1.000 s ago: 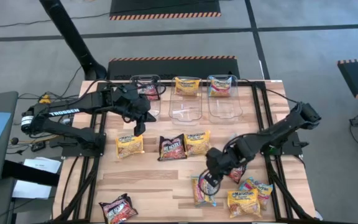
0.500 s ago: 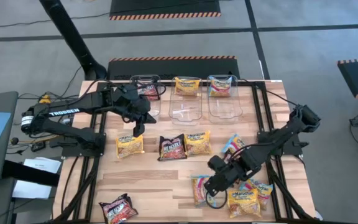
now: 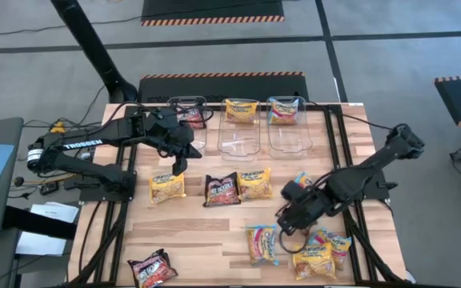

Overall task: Sort Maruchan noodles
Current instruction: Put the blue noodle pack into the right transparent bin

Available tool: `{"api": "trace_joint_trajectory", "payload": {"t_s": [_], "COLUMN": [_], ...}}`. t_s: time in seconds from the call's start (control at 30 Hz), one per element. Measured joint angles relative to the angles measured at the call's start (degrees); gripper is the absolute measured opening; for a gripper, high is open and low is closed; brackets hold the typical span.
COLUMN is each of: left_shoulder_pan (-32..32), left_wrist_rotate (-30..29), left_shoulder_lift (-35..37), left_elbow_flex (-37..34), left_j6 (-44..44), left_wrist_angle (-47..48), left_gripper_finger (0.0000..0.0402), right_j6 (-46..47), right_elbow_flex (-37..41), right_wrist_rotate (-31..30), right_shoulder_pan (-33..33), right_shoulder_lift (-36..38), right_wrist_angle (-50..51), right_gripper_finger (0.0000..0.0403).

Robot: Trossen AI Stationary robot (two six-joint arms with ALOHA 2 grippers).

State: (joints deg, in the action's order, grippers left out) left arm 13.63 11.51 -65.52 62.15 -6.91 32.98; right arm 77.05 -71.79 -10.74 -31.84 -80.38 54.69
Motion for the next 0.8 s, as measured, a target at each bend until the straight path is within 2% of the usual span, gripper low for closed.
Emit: {"api": "trace_joint_trajectory", "payload": {"t_s": [0.13,0.23,0.47,0.63,0.8], "left_shoulder_pan": [0.0,0.0,0.0,0.0,0.0], "left_wrist_rotate": [0.0,0.0,-0.1,-0.1,-0.1], "left_shoulder_lift": [0.0,0.0,0.0,0.0,0.0], "left_elbow_flex": [0.0,0.0,0.0,0.0,0.0], "left_j6": [-1.2,-2.4,-3.9,-3.9,-3.9], "left_wrist_angle": [0.0,-0.1,-0.3,-0.4,-0.4], "left_gripper_finger": [0.0000,0.0000,0.0000,0.0000,0.0000], "right_j6": [-1.1,-0.3,0.0,0.1,0.5], "right_elbow_flex": [3.7,9.6,20.4,24.5,25.4], "right_wrist_rotate": [-0.2,-0.1,0.1,0.3,0.6], "right_shoulder_pan": [0.3,-0.1,-1.2,-1.5,-1.5], "right_shoulder_lift": [4.5,8.7,16.9,18.1,15.5], "right_wrist_angle": [0.5,-0.3,-13.0,-21.3,-24.9], "right_gripper_finger": [0.0192,0.0192,0.0192,0.0192,0.0195]}}
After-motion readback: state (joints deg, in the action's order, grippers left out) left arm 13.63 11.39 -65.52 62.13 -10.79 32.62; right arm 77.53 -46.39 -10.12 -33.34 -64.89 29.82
